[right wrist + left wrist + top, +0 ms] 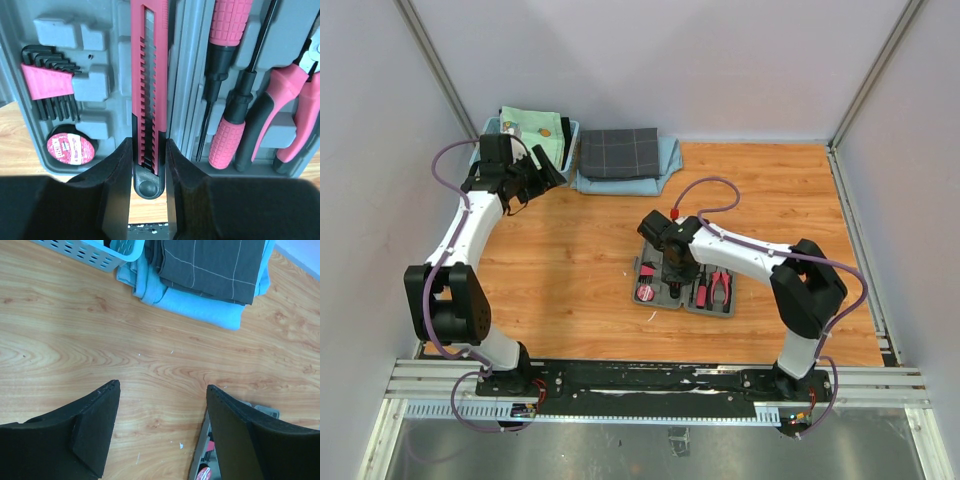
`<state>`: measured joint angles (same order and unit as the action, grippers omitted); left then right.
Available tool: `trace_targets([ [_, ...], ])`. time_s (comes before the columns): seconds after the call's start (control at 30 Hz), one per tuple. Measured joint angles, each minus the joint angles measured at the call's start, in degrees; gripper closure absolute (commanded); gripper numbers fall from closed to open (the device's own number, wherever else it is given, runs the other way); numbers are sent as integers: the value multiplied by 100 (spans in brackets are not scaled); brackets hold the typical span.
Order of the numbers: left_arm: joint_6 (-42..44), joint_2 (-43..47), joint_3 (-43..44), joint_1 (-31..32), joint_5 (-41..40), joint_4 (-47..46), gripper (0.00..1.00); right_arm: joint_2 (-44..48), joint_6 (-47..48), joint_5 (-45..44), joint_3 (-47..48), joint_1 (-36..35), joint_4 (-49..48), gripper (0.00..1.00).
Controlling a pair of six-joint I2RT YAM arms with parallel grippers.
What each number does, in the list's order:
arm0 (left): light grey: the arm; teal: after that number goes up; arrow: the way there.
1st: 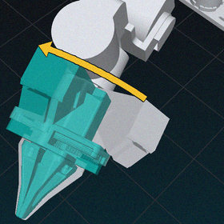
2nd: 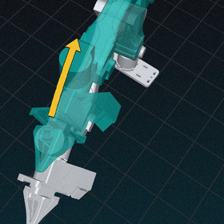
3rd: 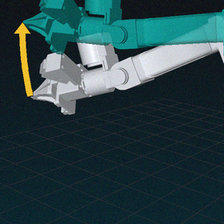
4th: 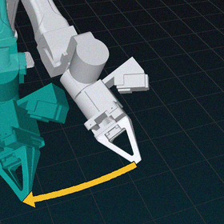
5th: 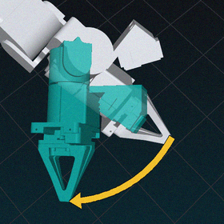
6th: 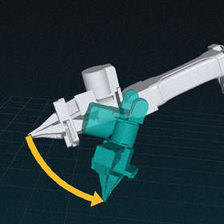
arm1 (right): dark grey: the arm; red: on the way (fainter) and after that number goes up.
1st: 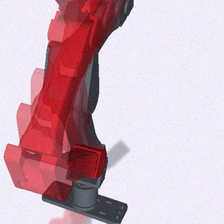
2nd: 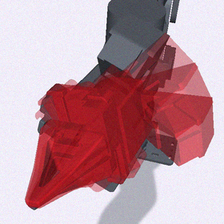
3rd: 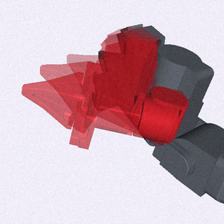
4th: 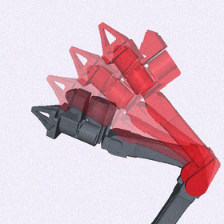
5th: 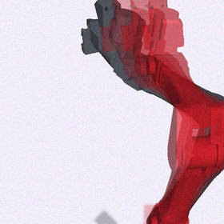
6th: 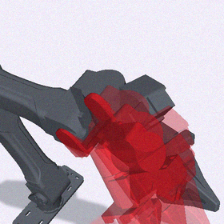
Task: Pack the tool kit
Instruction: Place the knife in the toolbox.
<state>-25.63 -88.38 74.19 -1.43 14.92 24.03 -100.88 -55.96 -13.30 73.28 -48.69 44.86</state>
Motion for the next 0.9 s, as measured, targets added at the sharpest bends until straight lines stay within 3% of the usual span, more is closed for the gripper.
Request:
trace_targets([
  [0.33, -20, 0, 0, 0, 17, -20, 26, -448, -131, 50, 44, -9, -92, 98],
  [0.5, -20, 0, 0, 0, 22, -28, 26, -522, -131, 57, 138, -2, 2, 68],
  [0.63, -20, -11, 9, 0, 26, -37, 26, -535, -105, 81, 192, -2, 22, 54],
  [0.77, -20, -52, 50, 0, 44, -39, 26, -557, -28, 81, 354, -2, 26, 48],
  [0.9, -20, -83, 72, 0, 68, -46, 27, -549, 74, 17, 625, -4, 72, 49],
])
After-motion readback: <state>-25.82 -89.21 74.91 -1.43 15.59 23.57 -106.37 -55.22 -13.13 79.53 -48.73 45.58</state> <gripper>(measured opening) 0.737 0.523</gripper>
